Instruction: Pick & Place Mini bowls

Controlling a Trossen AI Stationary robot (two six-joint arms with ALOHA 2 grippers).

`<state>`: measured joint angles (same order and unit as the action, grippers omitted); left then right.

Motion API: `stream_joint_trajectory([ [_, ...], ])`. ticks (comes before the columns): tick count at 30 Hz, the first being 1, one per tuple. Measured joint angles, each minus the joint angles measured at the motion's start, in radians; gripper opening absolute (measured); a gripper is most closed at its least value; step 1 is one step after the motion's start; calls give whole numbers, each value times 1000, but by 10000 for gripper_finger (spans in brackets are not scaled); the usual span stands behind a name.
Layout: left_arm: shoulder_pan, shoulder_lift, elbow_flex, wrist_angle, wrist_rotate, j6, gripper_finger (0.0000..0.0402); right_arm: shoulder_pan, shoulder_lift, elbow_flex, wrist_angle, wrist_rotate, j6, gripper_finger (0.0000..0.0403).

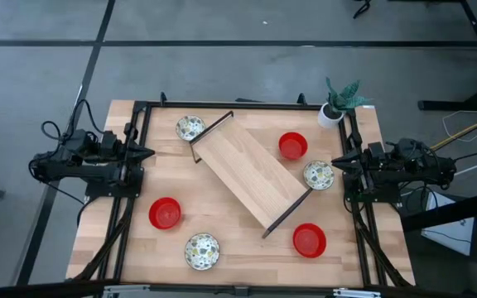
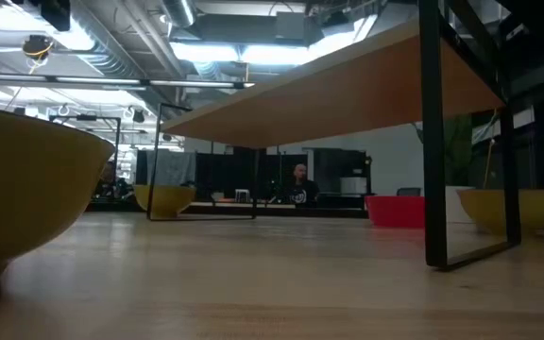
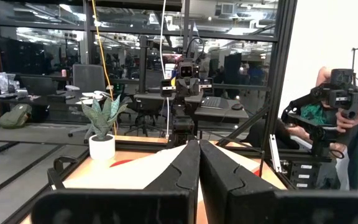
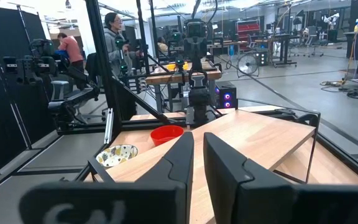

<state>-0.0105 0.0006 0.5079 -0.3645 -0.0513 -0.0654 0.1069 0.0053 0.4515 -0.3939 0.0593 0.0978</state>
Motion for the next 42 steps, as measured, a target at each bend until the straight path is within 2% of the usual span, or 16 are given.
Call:
stream_joint_trajectory([
  [17, 0, 0, 0, 0, 0, 0, 4, 0, 0, 0, 2, 0, 16, 39],
  [24, 0, 0, 0, 0, 0, 0, 4, 0, 0, 0, 21, 0, 81, 39],
  [38, 0, 0, 0, 0, 0, 0, 4, 0, 0, 0, 90, -9, 82, 39],
  [42, 0, 0, 0, 0, 0, 0, 4, 0, 1, 0, 109, 27, 101, 39],
])
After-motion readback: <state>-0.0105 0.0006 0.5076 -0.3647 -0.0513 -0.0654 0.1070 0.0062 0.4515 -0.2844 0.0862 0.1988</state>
